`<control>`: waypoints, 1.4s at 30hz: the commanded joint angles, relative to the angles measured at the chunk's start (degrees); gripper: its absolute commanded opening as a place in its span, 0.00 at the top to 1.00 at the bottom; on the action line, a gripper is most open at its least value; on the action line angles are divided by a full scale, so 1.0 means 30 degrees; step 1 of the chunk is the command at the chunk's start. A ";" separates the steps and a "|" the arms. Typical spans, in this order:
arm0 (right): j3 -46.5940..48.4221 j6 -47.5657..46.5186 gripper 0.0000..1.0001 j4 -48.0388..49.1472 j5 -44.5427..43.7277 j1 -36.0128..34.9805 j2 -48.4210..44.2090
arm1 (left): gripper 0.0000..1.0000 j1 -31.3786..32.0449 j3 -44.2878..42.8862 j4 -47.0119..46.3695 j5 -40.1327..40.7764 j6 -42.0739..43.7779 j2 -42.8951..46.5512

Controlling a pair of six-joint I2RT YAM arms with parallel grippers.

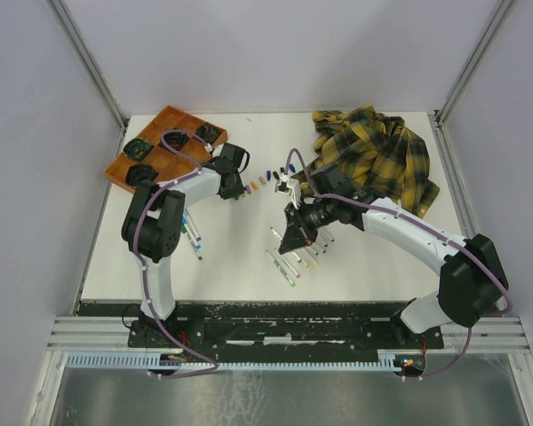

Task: Open the pen caps
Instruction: Place the pen cap at the center of the board, then place the pen at the center of the board.

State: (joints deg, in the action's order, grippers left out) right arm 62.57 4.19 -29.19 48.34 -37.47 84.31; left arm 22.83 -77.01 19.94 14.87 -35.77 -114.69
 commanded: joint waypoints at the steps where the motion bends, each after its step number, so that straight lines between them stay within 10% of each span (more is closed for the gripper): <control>1: 0.0432 -0.0008 1.00 0.0714 0.0133 -0.0134 0.0155 | 0.70 -0.0087 -0.0478 0.0471 -0.0123 0.0818 0.1411; 9: 0.0212 -0.0027 1.00 0.0740 -0.1509 -0.1781 0.0801 | 0.67 -0.0097 0.1386 -0.0917 -0.1143 0.0900 0.5174; 19: 0.0469 0.5277 1.00 0.0523 -1.0373 -0.4986 0.2427 | 0.52 -0.0107 1.0394 -0.7331 -0.3053 0.1455 1.4205; 31: 0.1756 0.7862 1.00 -0.0640 -1.4507 -0.7169 0.5384 | 0.46 -0.0094 1.7381 -0.6407 0.0254 0.0478 2.4147; 42: 0.2337 0.7980 0.99 -0.1177 -1.7874 -0.8075 0.6476 | 0.45 -0.0090 1.9123 -0.5566 -0.0281 -0.0567 2.7471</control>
State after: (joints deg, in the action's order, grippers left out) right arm 67.00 26.96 -31.92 0.69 -60.95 102.24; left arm 22.83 -20.14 3.66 13.45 -34.94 -34.22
